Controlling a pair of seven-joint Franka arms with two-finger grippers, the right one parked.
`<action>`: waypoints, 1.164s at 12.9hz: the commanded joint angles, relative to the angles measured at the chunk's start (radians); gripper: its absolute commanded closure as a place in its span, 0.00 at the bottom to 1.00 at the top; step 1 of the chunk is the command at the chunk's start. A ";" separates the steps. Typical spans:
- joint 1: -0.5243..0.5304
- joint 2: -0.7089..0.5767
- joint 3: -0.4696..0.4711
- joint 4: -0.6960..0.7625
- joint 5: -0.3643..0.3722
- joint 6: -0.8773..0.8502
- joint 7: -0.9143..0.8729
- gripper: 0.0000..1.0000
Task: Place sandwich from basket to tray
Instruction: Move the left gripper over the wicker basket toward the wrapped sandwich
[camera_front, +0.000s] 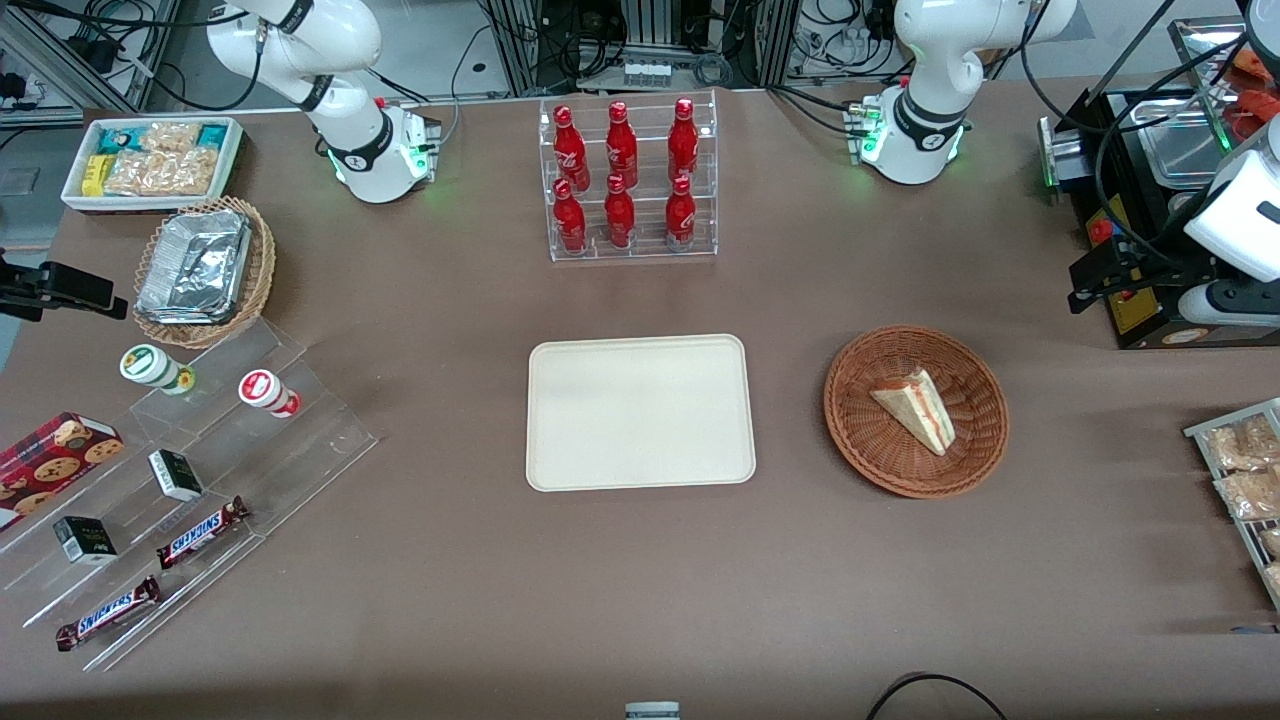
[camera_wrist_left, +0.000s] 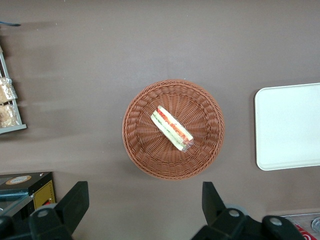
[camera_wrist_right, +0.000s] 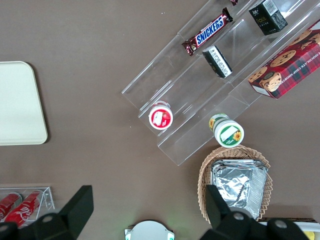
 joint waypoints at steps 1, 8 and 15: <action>0.008 -0.005 -0.025 0.007 0.044 -0.027 -0.025 0.00; -0.015 0.124 -0.052 -0.029 0.093 0.065 -0.192 0.00; -0.062 0.075 -0.054 -0.456 0.094 0.574 -0.529 0.00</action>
